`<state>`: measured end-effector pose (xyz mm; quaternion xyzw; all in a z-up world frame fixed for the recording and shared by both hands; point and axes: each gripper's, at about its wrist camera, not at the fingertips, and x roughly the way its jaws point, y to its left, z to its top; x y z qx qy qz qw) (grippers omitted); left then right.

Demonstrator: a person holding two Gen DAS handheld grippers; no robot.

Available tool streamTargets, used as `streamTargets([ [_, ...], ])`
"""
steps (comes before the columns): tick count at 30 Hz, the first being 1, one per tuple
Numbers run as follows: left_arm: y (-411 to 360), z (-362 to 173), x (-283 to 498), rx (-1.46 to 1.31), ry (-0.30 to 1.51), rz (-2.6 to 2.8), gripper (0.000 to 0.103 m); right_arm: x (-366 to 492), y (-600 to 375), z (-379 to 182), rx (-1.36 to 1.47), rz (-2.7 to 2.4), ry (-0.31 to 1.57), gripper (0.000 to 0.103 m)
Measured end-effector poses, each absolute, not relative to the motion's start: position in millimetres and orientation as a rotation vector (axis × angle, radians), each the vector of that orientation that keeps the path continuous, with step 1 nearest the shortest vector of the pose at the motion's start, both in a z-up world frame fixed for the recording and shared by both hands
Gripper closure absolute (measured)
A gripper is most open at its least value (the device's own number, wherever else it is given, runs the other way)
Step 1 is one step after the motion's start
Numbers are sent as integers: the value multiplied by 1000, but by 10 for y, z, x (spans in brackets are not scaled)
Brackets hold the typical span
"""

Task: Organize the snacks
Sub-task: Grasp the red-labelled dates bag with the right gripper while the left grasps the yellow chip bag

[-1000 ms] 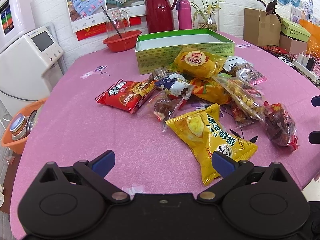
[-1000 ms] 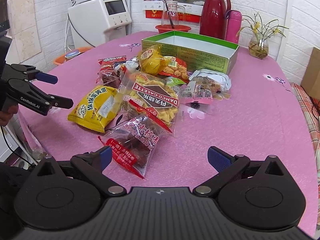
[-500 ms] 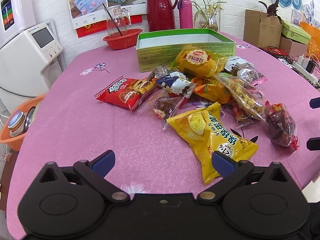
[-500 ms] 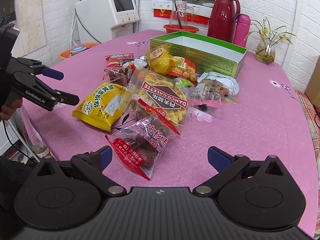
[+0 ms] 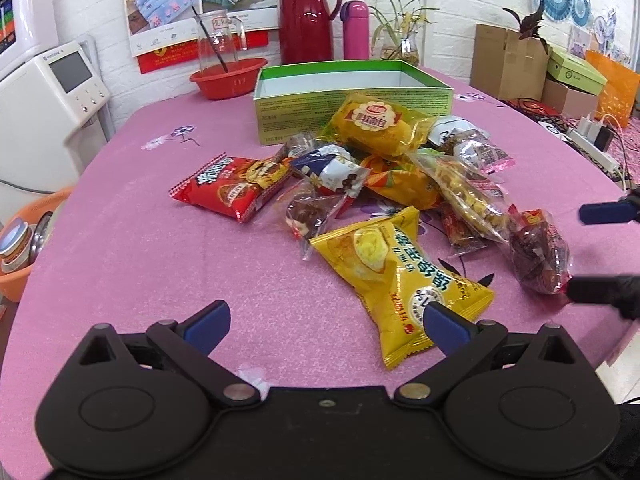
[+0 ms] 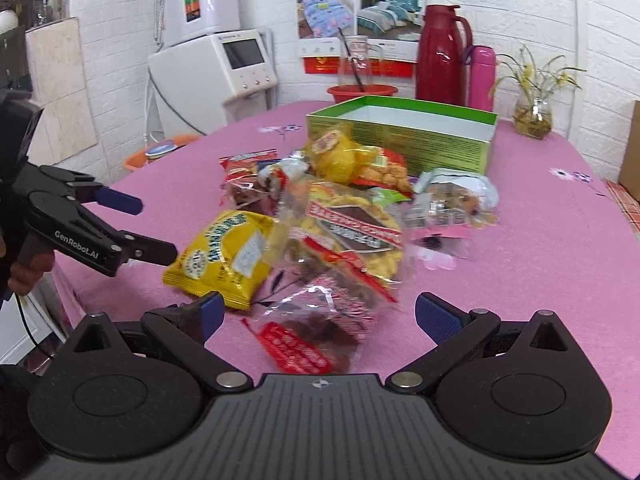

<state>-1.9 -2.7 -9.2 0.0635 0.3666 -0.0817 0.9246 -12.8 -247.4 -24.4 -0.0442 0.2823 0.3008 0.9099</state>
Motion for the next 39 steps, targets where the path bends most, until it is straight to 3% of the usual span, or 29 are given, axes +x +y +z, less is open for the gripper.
streamTargets([
  [7,-50,-59,-11,60,746,-270,0,-76,-2261,-338,-90,574,586,0],
  [11,-89,-97,72,18,778,-327,5,-1,-2283,-417,-108,532,599,0],
  [13,-106,-124,111,12,790,-335,13,42,-2352,-472,-111,524,616,0],
  [17,-104,-191,242,-24,822,-338,15,68,-2475,-507,-133,472,611,0],
  [33,-214,-319,584,-76,894,-363,16,263,-2614,-549,-31,503,644,0],
  [35,-230,-317,611,-61,893,-366,22,303,-2644,-574,-19,498,646,0],
  [36,-238,-317,620,-49,888,-367,35,310,-2650,-577,-28,489,637,0],
  [38,-272,-317,638,-3,867,-353,71,325,-2660,-581,-59,462,624,11],
  [39,-284,-318,639,20,853,-354,100,344,-2673,-581,-70,455,619,15],
])
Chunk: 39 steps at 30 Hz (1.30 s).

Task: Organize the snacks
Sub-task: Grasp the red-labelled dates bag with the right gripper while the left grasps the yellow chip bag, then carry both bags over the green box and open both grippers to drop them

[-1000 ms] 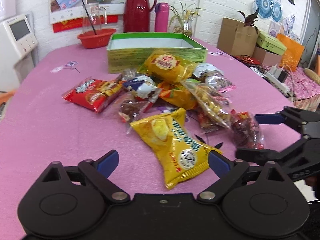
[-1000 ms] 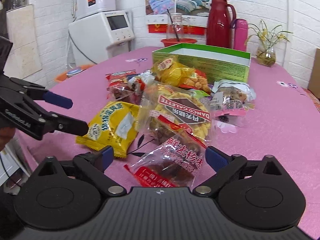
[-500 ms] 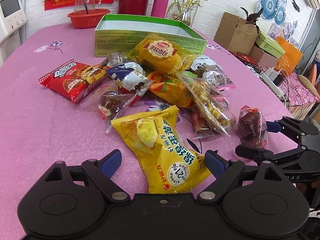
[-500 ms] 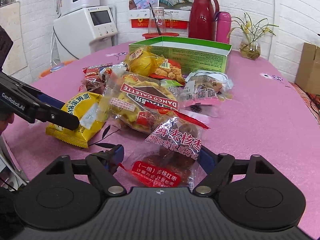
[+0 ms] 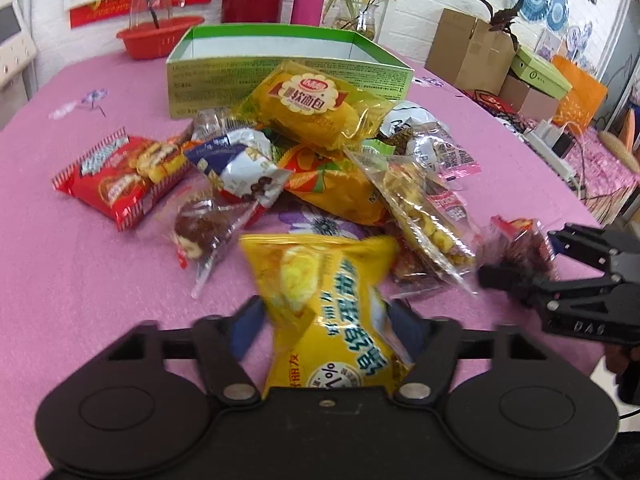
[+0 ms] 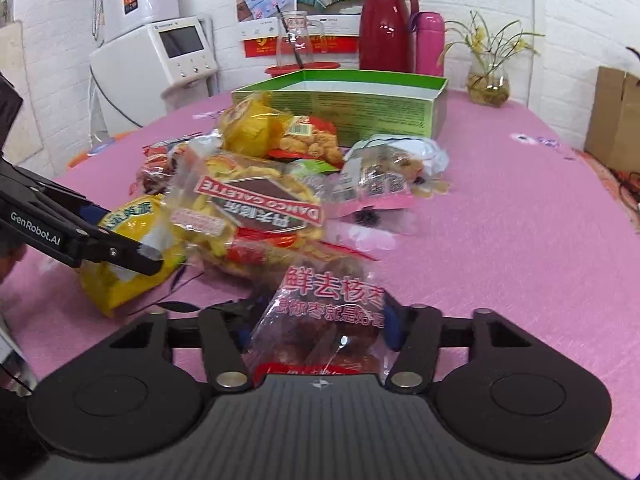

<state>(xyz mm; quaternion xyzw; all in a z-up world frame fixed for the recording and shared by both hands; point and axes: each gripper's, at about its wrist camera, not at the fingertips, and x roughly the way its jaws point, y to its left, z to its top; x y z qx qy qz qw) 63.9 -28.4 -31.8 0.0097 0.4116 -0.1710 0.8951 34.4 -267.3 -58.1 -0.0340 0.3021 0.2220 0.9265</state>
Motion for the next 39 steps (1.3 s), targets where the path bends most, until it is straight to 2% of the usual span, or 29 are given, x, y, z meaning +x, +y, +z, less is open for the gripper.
streamTargets([
  [3,-281,-324,635,18,835,-364,103,368,-2696,-567,-99,441,619,20],
  [10,-153,-235,439,6,831,-395,103,250,-2800,-409,-167,394,567,22],
  [18,98,288,529,-64,702,-347,103,460,-2817,-18,-129,421,455,22],
  [26,-13,754,1279,-75,527,-297,103,1248,-2620,305,-79,441,345,22],
  [34,-87,660,2248,-92,474,-188,103,2277,-2481,168,-5,393,381,22],
  [39,-100,504,2745,-111,518,-166,103,2725,-2454,16,30,376,430,21],
])
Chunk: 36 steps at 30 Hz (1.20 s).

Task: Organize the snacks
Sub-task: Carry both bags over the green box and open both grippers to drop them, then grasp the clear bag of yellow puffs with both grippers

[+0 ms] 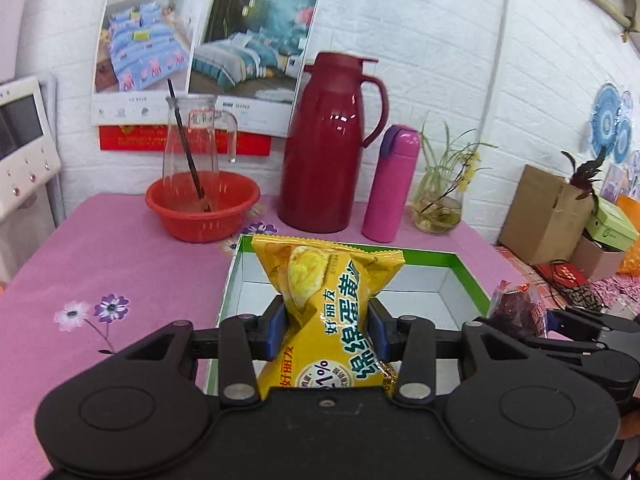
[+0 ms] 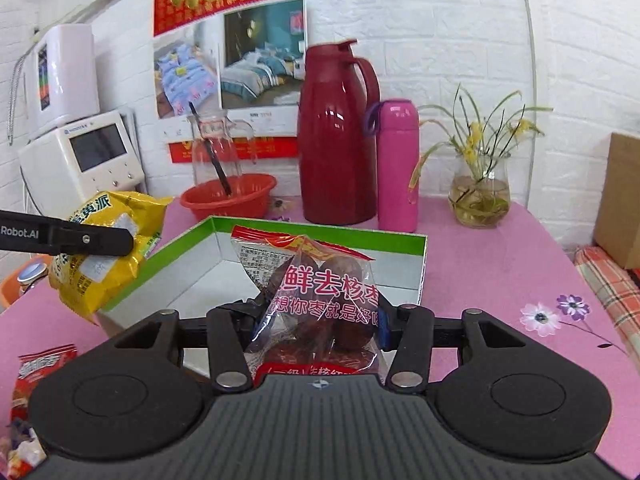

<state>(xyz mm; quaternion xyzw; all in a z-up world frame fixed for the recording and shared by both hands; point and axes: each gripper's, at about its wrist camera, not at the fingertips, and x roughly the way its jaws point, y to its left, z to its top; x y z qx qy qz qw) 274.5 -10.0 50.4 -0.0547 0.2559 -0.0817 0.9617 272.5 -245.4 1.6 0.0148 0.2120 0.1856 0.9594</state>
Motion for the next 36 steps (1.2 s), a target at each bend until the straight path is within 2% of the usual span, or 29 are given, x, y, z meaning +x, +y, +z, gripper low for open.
streamTargets([
  [3,-110,358,2960,-124,545,-164,103,2867,-2381,-76,16,376,457,20],
  [4,-113,310,3015,-126,554,-172,103,2909,-2339,-118,-2,380,472,15],
  [5,-116,266,3056,-126,561,-173,83,2941,-2297,-164,-26,379,484,13],
  [6,-114,234,3065,-124,566,-165,29,2946,-2264,-198,-54,380,489,0],
  [7,-112,215,3057,-124,562,-150,0,2954,-2245,-217,-84,378,485,0],
  [15,-32,390,2839,-165,538,-117,0,2730,-2444,93,-29,378,391,0],
  [25,-150,685,1982,-143,525,-185,0,1877,-2558,425,50,440,337,0],
  [31,-168,616,1482,-120,547,-229,0,1324,-2611,381,22,486,339,0],
  [36,-194,444,1111,-136,611,-325,0,992,-2672,144,38,522,418,0],
])
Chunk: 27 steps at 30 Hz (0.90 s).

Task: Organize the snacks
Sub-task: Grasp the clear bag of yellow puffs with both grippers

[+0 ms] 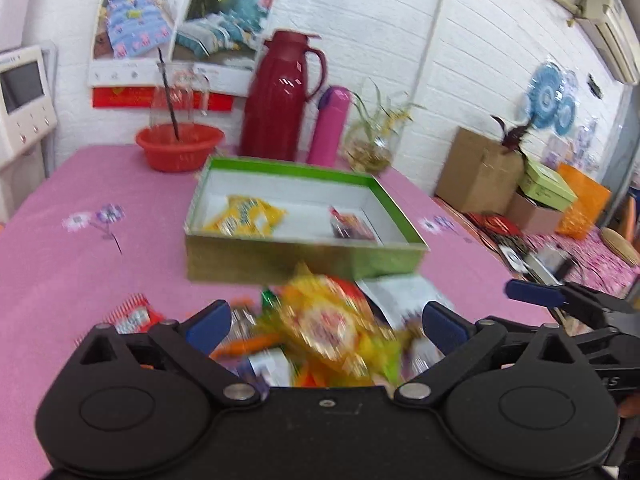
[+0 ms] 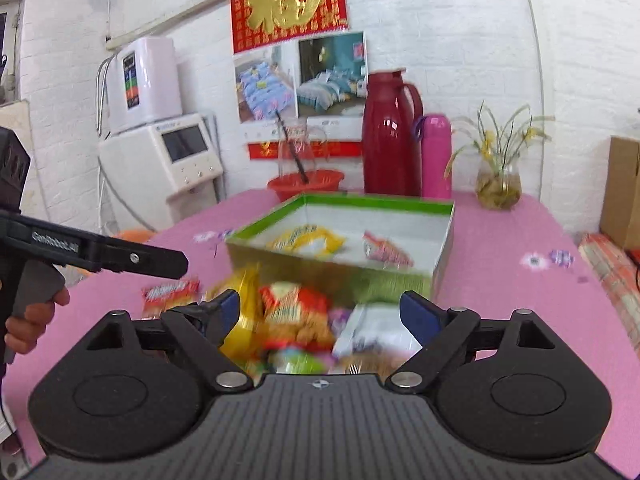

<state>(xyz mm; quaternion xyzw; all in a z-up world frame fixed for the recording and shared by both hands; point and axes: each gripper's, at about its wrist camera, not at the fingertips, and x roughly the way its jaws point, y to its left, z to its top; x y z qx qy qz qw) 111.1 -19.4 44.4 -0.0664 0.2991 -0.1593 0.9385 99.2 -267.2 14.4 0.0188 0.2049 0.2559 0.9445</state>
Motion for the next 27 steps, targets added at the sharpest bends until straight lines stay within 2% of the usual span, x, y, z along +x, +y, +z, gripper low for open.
streamTargets([
  [9,-370,23,763,-176,755,-456,0,728,-2754,-341,43,603,608,0],
  [11,-417,-17,798,-180,768,-468,7,744,-2778,-399,79,609,628,0],
  [12,-434,-35,824,-183,773,-471,19,754,-2782,-419,94,613,634,0],
  [13,-449,-57,841,-187,778,-477,37,762,-2776,-435,102,618,640,0],
  [14,-460,-76,875,-187,783,-482,46,760,-2773,-456,107,624,644,0],
  [16,-461,-130,935,-188,802,-482,91,756,-2758,-493,117,647,649,0],
  [18,-423,-182,985,-216,817,-511,95,760,-2748,-512,145,682,661,0],
  [21,-331,-220,1002,-265,837,-535,97,752,-2745,-539,201,768,688,0],
  [23,-284,-218,999,-273,840,-534,95,728,-2749,-522,185,767,674,0],
  [27,-214,-232,967,-284,842,-531,87,761,-2793,-543,193,746,683,0],
])
